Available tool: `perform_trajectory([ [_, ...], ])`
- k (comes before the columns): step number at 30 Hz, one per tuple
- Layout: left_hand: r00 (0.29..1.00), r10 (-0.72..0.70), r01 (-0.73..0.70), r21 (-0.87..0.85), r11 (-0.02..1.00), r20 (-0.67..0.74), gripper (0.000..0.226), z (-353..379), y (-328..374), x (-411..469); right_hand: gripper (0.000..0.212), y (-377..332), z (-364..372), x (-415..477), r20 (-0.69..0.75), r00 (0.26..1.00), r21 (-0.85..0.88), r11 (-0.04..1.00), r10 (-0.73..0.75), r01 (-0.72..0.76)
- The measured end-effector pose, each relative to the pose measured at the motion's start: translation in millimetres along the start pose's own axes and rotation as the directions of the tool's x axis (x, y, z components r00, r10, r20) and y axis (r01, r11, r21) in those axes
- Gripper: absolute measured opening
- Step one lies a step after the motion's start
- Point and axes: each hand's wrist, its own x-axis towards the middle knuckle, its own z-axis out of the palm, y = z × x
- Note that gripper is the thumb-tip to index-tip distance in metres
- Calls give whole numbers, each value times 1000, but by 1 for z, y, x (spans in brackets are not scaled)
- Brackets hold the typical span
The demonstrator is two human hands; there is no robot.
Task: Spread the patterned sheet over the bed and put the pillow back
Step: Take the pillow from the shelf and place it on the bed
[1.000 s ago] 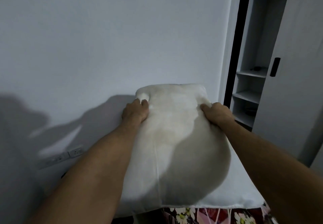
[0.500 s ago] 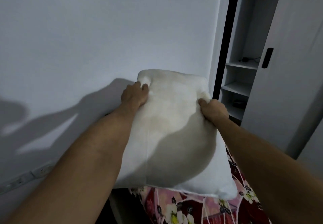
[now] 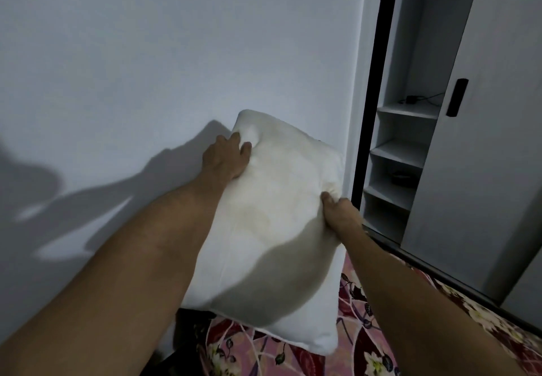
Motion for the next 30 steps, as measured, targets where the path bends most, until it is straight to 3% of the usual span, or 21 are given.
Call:
perform_trajectory([
  [10,971,234,-237,76,969,41,57,73,-4,106,69,9,98,80,55,976,141,966,210,-216],
  [19,891,439,-452,137,882,115,57,188,-10,188,70,33,210,156,105,902,317,846,418,-429],
  [30,826,511,-551,152,820,239,55,324,-36,204,72,106,334,213,230,844,356,765,484,-536],
])
